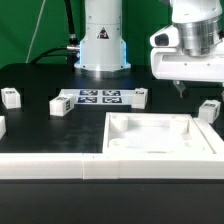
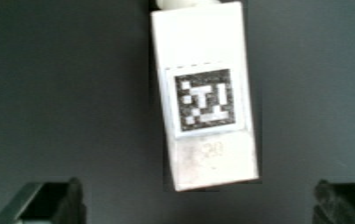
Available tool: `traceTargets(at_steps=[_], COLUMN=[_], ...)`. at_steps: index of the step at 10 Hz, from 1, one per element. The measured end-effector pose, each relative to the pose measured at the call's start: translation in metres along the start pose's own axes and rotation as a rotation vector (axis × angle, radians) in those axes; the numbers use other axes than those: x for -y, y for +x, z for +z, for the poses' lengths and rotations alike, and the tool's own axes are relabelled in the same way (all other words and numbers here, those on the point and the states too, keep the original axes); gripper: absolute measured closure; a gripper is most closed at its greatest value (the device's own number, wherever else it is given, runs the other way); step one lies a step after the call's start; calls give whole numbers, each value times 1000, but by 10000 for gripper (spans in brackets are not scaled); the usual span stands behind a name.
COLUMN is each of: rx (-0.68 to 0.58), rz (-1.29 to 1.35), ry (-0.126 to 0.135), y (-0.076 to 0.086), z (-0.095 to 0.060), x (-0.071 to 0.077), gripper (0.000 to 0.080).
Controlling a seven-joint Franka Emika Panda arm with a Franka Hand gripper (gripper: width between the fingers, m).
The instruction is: Assemble one leg
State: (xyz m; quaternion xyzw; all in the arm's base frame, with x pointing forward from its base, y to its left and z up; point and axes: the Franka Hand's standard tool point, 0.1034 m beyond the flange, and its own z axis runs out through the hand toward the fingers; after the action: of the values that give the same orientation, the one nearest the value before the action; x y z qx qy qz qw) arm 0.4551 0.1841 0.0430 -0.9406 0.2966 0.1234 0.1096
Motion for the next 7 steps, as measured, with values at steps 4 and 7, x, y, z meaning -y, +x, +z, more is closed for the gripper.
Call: traceTargets(at_steps=[4, 7], rx=[336, 588], rz=[4, 18], ry=[-28, -72], y=[1, -9], z=[2, 13], x=[-5, -6], gripper=[150, 150])
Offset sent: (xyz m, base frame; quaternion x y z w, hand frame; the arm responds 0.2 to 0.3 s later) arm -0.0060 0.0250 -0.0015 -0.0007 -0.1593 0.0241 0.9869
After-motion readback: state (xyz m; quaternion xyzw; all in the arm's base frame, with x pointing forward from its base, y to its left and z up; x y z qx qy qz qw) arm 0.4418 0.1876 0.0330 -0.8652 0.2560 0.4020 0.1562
